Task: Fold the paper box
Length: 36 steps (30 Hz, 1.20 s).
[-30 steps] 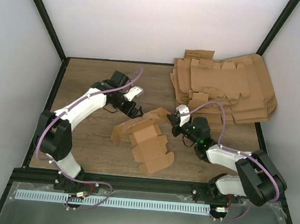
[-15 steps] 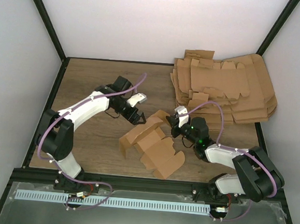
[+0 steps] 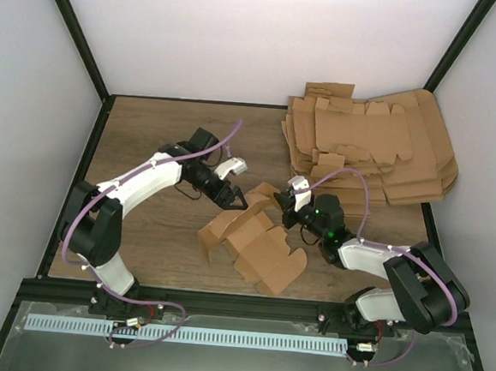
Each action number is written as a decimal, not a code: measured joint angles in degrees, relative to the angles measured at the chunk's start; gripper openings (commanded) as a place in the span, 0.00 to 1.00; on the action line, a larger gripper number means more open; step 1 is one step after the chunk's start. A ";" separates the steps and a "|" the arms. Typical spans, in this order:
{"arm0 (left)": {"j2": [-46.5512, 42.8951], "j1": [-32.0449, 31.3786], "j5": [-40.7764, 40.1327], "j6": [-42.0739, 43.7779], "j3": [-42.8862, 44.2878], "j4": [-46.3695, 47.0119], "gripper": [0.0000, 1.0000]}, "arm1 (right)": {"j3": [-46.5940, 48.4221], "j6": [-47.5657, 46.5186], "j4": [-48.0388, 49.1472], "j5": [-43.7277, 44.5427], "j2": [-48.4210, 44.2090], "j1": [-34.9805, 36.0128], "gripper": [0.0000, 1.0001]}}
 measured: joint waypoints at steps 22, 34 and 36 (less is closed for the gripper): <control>-2.69 -1.97 -1.79 -1.92 -1.22 -1.86 0.82 | 0.09 0.00 0.00 0.04 0.26 0.17 0.01; -5.62 -1.55 2.03 -4.26 -1.29 -0.09 0.93 | 0.11 -0.02 0.00 0.20 0.33 0.57 0.01; -6.38 -0.92 3.41 -5.14 -1.38 1.07 0.92 | 0.11 -0.04 -0.02 0.24 0.33 0.72 0.01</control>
